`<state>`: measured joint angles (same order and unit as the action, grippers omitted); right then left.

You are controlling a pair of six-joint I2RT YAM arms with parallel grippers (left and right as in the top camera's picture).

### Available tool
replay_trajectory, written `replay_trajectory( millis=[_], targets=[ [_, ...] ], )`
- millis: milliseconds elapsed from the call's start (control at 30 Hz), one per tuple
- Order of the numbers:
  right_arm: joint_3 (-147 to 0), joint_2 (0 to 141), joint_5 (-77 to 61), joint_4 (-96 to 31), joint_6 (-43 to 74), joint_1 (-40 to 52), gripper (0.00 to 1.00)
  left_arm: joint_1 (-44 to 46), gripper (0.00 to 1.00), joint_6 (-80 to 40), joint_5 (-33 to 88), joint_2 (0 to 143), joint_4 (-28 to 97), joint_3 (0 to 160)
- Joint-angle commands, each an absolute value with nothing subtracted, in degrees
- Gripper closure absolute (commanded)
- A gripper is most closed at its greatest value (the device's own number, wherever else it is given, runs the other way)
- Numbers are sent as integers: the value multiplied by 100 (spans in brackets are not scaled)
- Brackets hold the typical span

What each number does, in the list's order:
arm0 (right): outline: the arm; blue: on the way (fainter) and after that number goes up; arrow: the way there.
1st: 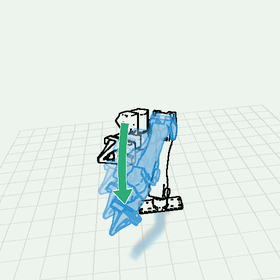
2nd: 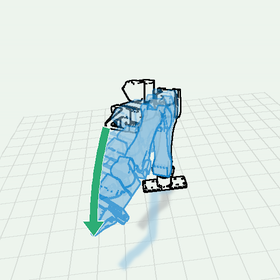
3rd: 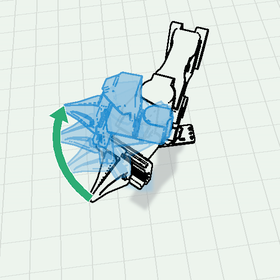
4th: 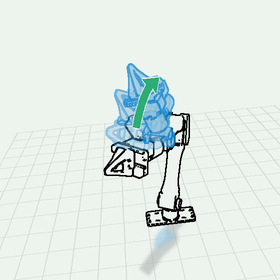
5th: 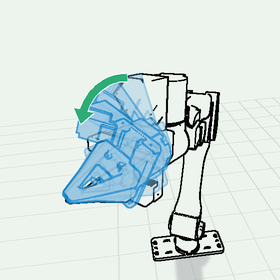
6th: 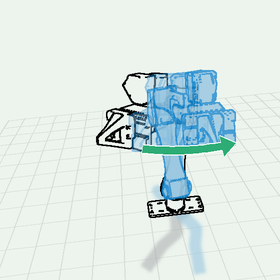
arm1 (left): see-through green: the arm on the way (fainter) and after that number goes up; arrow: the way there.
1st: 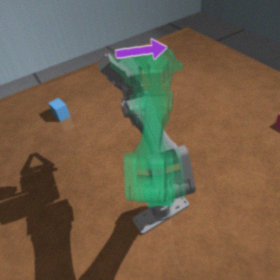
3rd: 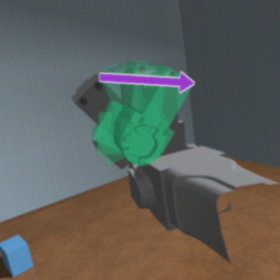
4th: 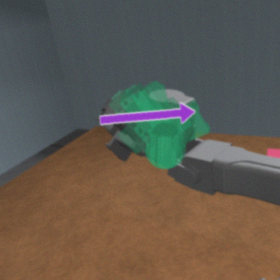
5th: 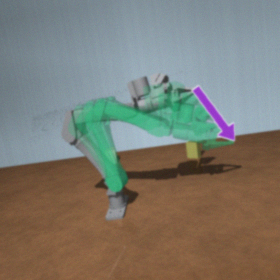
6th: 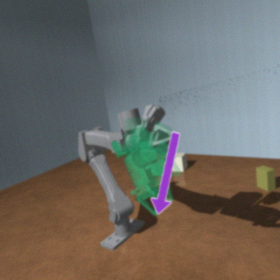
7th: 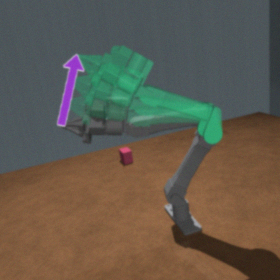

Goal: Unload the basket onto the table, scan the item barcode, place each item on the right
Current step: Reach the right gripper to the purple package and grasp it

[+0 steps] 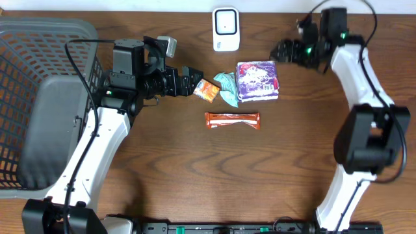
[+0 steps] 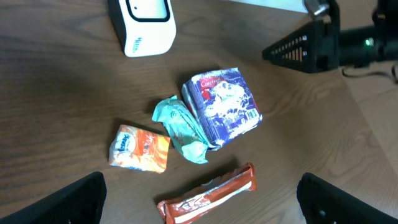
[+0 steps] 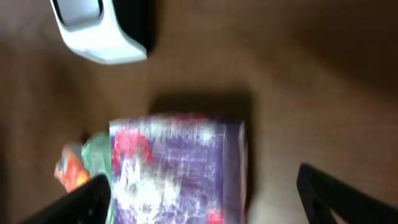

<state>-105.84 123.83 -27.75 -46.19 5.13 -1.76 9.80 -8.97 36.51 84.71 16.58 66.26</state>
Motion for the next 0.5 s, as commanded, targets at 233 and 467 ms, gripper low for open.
replay_trajectory(
  millis=[233,467],
  targets=[
    [-11362,14044,-5148,-5688,-1295,-331,27,954,2,-838,3662,8497,1669,6650],
    [-11424,14035,-4539,-5710,-952,-336,76,954,2,-838,3662,8497,1669,6650]
  ],
)
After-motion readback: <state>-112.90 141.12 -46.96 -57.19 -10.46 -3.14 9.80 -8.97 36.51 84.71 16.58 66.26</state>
